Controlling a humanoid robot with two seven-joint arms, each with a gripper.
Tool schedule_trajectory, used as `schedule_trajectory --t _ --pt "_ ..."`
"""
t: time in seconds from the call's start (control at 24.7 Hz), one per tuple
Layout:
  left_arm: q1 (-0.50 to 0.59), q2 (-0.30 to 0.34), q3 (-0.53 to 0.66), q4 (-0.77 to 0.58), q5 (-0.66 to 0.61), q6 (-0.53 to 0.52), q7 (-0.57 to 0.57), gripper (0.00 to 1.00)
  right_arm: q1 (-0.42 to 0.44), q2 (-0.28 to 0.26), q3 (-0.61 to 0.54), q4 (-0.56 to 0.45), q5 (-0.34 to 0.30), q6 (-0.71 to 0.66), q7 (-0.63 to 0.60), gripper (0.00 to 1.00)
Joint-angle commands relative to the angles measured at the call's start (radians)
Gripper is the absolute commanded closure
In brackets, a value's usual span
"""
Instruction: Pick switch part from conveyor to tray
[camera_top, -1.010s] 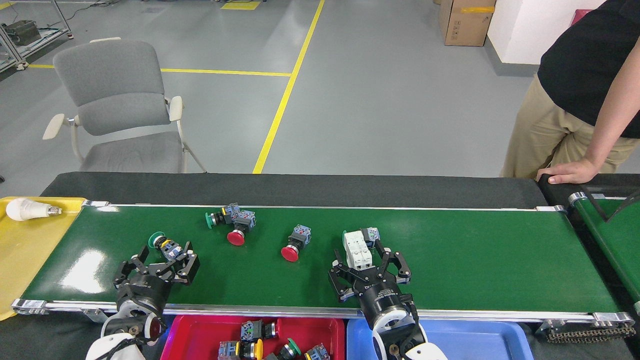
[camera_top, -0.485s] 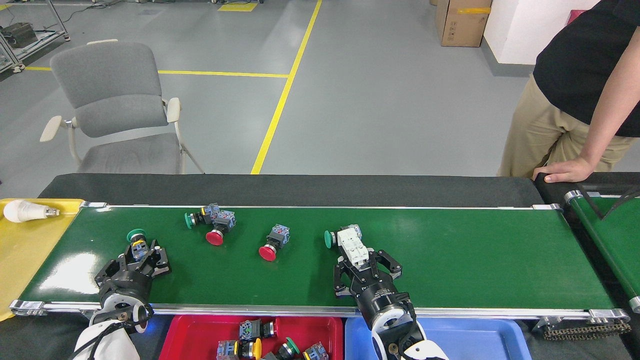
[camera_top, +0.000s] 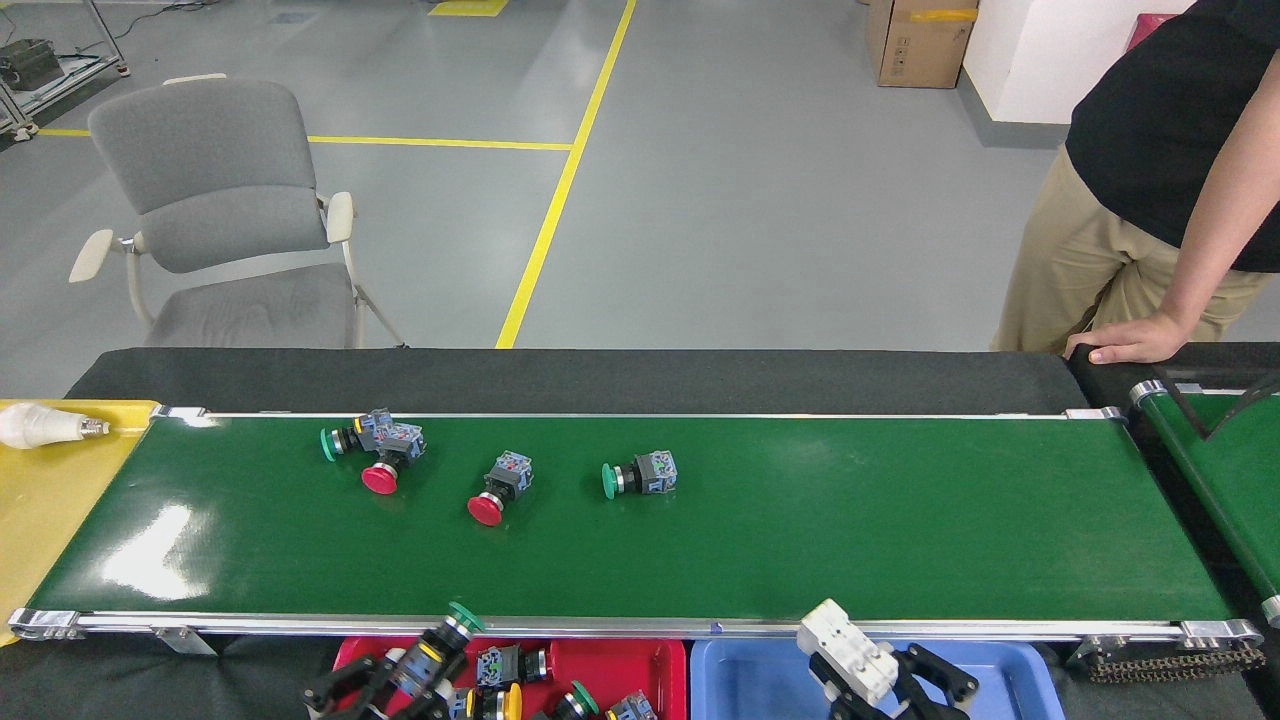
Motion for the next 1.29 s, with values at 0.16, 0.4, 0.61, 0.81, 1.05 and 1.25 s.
schedule_trajectory --t 0.16,0.4,0.61,0.81,1.05,1.25 --pt "-0.052 0.002 0.08 -0.009 -0.001 0.243 0.016 0.0 -0.026 0.163 -0.123 -0.013 -0.025 -0.03 0.006 0.0" --pt "-0.21 0.163 0.161 0.217 -0.005 0.304 0.023 0.0 -0.051 0.271 -0.161 -0.025 -0.024 0.389 0.104 0.0" --pt "-0.453 0.247 0.082 0.525 -0.008 0.255 0.077 0.0 -0.006 0.209 -0.163 -0.005 -0.021 0.395 0.103 0.0" --pt "-0.629 0.269 0.036 0.774 -0.008 0.266 0.1 0.0 -0.014 0.202 -0.157 0.004 -0.018 0.389 0.106 0.0" --pt "-0.766 0.307 0.023 1.021 -0.011 0.33 0.178 0.0 -0.026 0.173 -0.132 0.012 0.007 0.389 0.109 0.0" --pt "-0.784 0.347 -0.044 1.143 -0.015 0.421 0.264 0.02 -0.041 0.15 -0.088 0.013 0.007 0.38 0.109 0.0"
